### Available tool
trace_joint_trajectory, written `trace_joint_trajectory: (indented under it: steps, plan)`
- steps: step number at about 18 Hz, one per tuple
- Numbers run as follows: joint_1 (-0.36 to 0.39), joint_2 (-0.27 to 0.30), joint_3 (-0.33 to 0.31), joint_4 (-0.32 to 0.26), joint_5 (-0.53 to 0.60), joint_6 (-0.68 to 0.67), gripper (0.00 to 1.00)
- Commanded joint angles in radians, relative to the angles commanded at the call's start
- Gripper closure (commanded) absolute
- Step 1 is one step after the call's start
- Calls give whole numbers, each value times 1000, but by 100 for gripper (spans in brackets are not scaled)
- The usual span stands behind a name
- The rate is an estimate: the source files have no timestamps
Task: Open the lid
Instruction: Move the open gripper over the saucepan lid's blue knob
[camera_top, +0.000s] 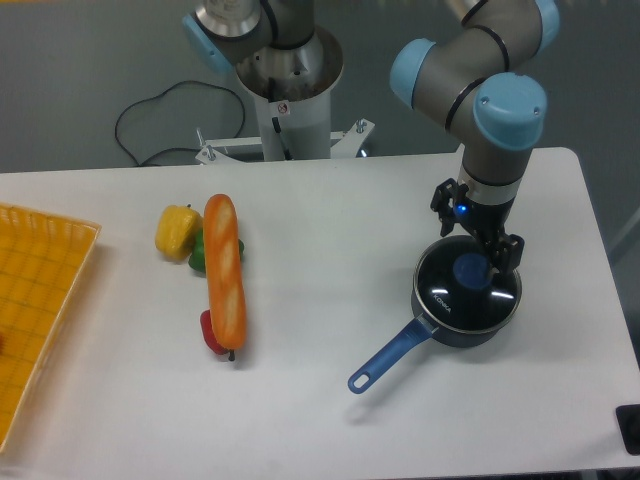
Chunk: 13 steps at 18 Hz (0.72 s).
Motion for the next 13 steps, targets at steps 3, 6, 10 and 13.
trace_joint_trajectory:
  steps: [3,6,10,13]
  plan:
    - [-2,-15,5,6,5,2,0]
    - [-2,-21,6,6,17,0,0]
    - [-3,-21,6,6,26,0,0]
    - [-3,-23,3,6,25,0,0]
